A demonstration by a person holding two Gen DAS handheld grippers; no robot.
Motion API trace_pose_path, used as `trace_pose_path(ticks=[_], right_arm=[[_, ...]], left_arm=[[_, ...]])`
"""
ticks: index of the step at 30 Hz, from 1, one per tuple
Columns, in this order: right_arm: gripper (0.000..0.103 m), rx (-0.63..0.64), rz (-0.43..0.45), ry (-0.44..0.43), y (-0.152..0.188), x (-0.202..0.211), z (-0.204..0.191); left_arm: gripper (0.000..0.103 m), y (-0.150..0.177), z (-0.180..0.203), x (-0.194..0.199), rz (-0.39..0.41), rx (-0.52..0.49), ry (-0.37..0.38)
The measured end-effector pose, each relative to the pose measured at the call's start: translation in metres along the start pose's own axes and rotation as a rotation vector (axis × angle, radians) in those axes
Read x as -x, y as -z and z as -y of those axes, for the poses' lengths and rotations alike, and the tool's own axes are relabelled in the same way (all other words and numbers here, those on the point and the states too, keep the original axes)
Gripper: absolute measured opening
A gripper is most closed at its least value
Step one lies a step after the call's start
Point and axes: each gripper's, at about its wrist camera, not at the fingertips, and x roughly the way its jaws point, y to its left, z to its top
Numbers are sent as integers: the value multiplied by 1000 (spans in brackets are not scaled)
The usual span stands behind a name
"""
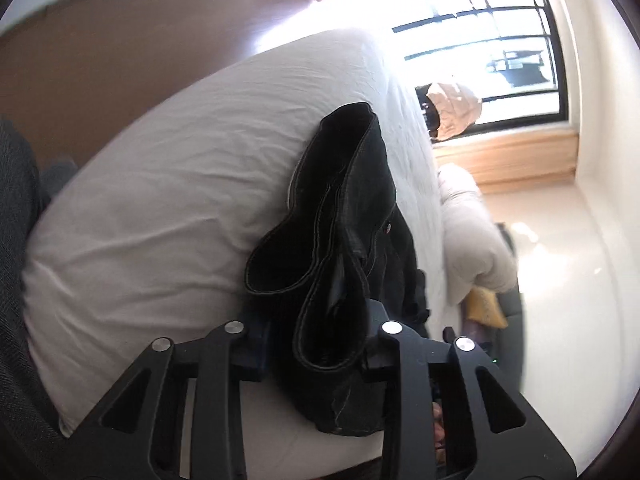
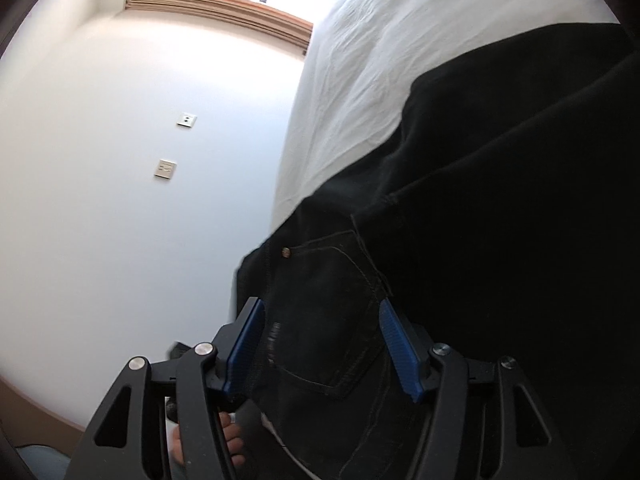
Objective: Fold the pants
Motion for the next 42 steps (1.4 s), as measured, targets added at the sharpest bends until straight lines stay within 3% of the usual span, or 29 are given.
trace_pose_path(ticks=[3,5,7,10,22,23,24,25,26,28,30,35,39,42], right_arm=[[64,-23,-5,-12,-10,-6,4],[53,-62,-32,38,-14,-11,16],[22,-101,-46,96,-19,-18,27],[2,-145,-41,102,-19,-19,38],[1,-98,-21,114,-7,-17,34],[3,-90,-23,124,-6,-17,31],[16,-82,-27,124,-6,-19,29],[41,-66,-31,111,-7,-18,22],[53,-42,-33,93,-8,-15,13],[103,24,-23,89,-9,-10,-7],[103,84,-4,116,-12,1,-24],[103,44,-24,20,-28,37,-27],[103,52,1,-67,-38,85,-32],[103,109,31,-73,-53,125,-38]], left_arm=[[21,-1,2,3,4,-9,10],[19,0,9,6,10,-38,7],[16,-1,19,7,17,-71,6],[14,3,39,13,26,-130,1],[13,16,107,17,30,-287,12],[13,18,117,17,32,-312,8],[13,20,123,17,32,-331,8],[13,22,132,18,30,-356,12],[13,21,145,11,28,-378,16],[13,28,167,9,22,-433,25],[13,38,193,2,7,-500,39],[13,76,250,-36,-81,-646,67],[13,113,279,-81,-168,-749,68],[13,145,287,-119,-249,-801,52]])
